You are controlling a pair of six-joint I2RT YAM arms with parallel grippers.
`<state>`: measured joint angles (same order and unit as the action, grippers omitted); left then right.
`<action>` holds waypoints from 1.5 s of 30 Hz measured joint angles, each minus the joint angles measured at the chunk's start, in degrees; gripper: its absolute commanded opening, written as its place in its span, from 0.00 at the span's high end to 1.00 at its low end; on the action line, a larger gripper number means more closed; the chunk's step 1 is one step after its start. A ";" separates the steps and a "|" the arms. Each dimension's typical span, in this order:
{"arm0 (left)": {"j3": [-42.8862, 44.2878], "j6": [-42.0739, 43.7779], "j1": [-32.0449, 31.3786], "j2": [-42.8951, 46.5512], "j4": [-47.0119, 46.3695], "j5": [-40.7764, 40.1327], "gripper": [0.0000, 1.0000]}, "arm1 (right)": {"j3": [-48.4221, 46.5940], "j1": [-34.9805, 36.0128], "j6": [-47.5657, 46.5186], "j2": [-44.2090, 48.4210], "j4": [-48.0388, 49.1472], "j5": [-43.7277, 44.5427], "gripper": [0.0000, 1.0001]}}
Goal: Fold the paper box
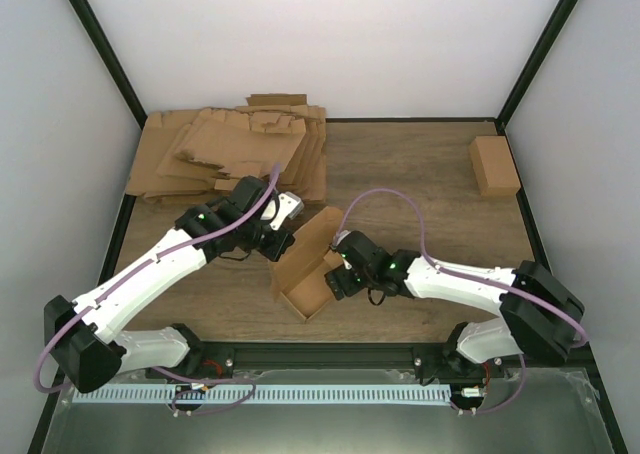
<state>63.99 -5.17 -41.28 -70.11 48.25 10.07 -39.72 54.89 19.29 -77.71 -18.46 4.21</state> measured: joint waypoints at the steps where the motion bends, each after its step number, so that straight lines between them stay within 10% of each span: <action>1: 0.00 0.04 0.00 0.00 0.02 0.22 0.96 | -0.02 -0.09 -0.11 0.07 -0.09 -0.09 0.10; 45: 0.09 -0.61 0.00 -2.12 0.28 -2.40 0.96 | -5.20 -4.74 -9.79 -12.57 0.55 0.81 0.70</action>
<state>64.07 -5.78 -41.28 -72.23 48.53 7.66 -44.93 50.15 9.50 -90.28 -17.91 5.02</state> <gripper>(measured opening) 0.044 0.355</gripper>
